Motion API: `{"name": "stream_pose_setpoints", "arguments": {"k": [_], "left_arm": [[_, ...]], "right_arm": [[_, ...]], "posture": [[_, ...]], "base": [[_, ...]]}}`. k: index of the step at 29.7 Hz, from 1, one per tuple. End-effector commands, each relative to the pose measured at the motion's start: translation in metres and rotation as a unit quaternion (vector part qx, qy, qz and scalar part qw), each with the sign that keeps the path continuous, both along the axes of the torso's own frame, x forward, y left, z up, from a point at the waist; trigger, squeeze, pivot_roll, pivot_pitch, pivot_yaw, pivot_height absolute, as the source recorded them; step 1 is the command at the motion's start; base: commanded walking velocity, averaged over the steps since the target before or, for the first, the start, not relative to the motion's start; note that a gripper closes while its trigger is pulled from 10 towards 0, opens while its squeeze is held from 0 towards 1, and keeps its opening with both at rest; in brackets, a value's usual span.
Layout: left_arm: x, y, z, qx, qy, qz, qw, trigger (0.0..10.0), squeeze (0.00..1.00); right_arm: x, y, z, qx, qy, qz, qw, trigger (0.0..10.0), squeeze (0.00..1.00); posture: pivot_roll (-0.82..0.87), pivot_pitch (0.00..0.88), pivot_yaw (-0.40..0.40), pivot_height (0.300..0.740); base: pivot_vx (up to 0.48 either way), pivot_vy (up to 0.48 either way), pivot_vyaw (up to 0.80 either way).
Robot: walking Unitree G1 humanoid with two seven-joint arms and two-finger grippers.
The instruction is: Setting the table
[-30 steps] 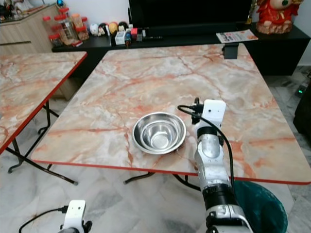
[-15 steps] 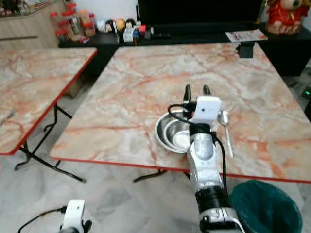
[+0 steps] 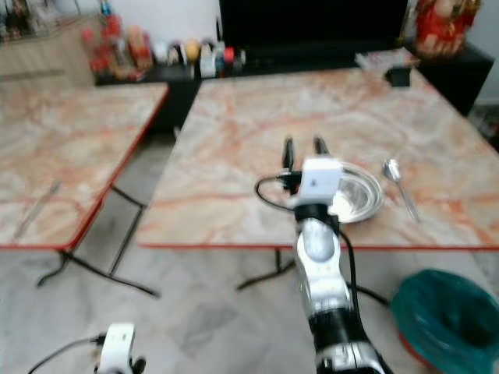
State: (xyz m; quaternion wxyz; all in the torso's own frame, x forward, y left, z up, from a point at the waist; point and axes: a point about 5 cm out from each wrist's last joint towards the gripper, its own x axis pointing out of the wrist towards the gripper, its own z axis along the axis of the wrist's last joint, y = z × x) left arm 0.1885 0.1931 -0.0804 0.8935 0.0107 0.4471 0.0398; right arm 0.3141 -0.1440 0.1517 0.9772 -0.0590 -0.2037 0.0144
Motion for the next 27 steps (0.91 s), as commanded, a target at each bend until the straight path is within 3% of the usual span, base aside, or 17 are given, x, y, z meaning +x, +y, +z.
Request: {"name": "stream_pose_setpoints", "arguments": {"k": [1, 6, 7, 8, 11, 14, 15, 17, 18, 21, 23, 25, 27], "left_arm": [[-0.002, -0.003, -0.002, -0.005, 0.005, 0.003, 1.0, 10.0, 0.0], [-0.002, -0.004, -0.002, -0.005, 0.005, 0.001, 1.0, 10.0, 0.0], [-0.003, -0.004, -0.002, -0.005, 0.006, 0.001, 1.0, 10.0, 0.0], [-0.003, -0.004, -0.002, -0.004, 0.006, 0.0, 1.0, 10.0, 0.0], [-0.004, -0.004, -0.003, -0.004, 0.007, 0.0, 1.0, 10.0, 0.0], [-0.005, -0.004, -0.003, -0.004, 0.007, 0.0, 1.0, 10.0, 0.0], [-0.005, -0.004, -0.003, -0.004, 0.007, 0.0, 1.0, 10.0, 0.0], [-0.004, -0.004, -0.003, -0.001, 0.007, -0.007, 1.0, 10.0, 0.0], [-0.004, -0.004, -0.003, -0.001, 0.007, -0.007, 1.0, 10.0, 0.0], [-0.004, -0.006, -0.003, -0.007, 0.01, -0.012, 1.0, 10.0, 0.0], [-0.005, -0.007, -0.003, -0.009, 0.012, -0.014, 1.0, 10.0, 0.0], [-0.004, -0.007, -0.003, -0.01, 0.011, -0.014, 1.0, 10.0, 0.0], [-0.004, -0.007, -0.003, -0.009, 0.012, -0.014, 1.0, 10.0, 0.0]], "right_arm": [[-0.011, -0.008, -0.022, -0.032, 0.039, -0.008, 0.999, 10.0, 0.0], [-0.028, -0.02, -0.047, -0.041, 0.08, -0.026, 0.996, 10.0, 0.0], [-0.042, -0.026, -0.066, -0.047, 0.116, -0.036, 0.992, 10.0, 0.0], [-0.046, -0.028, -0.071, -0.049, 0.125, -0.038, 0.99, 10.0, 0.0], [-0.053, -0.032, -0.079, -0.051, 0.141, -0.047, 0.988, 10.0, 0.0], [-0.067, -0.043, -0.111, -0.044, 0.205, -0.07, 0.975, 10.0, 0.0], [-0.067, -0.043, -0.111, -0.044, 0.205, -0.07, 0.975, 10.0, 0.0], [-0.08, -0.054, -0.145, -0.023, 0.285, -0.098, 0.953, 10.0, 0.0], [-0.08, -0.054, -0.145, -0.023, 0.285, -0.098, 0.953, 10.0, 0.0], [-0.092, -0.066, -0.174, 0.013, 0.37, -0.13, 0.92, 10.0, 0.0], [-0.096, -0.07, -0.183, 0.026, 0.397, -0.144, 0.906, 10.0, 0.0], [-0.107, -0.07, -0.203, 0.056, 0.467, -0.147, 0.87, 10.0, 0.0], [-0.113, -0.068, -0.21, 0.069, 0.493, -0.143, 0.856, 10.0, 0.0]], "posture": [[-0.07, 0.009, 0.104, 0.74], [-0.08, 0.014, 0.102, 0.74], [-0.08, 0.018, 0.103, 0.74], [-0.08, 0.021, 0.102, 0.74], [-0.08, 0.022, 0.1, 0.74], [-0.08, 0.02, 0.1, 0.74], [-0.08, 0.02, 0.1, 0.74], [-0.08, 0.014, 0.104, 0.74], [-0.08, 0.014, 0.104, 0.74], [-0.07, 0.01, 0.106, 0.74], [-0.07, 0.009, 0.108, 0.74], [-0.07, 0.004, 0.111, 0.74], [-0.07, 0.005, 0.113, 0.74]], "base": [[0.0, 0.472, 0.0], [0.0, 0.474, 0.0], [0.0, 0.472, 0.0], [0.0, 0.472, 0.0], [0.0, 0.472, 0.0], [0.0, 0.454, 0.0], [0.0, 0.416, 0.0], [0.0, 0.0, 0.0], [0.0, 0.0, 0.0], [0.0, 0.0, 0.0], [0.0, 0.0, 0.0], [0.0, 0.0, 0.0], [0.0, 0.0, 0.0]]}}
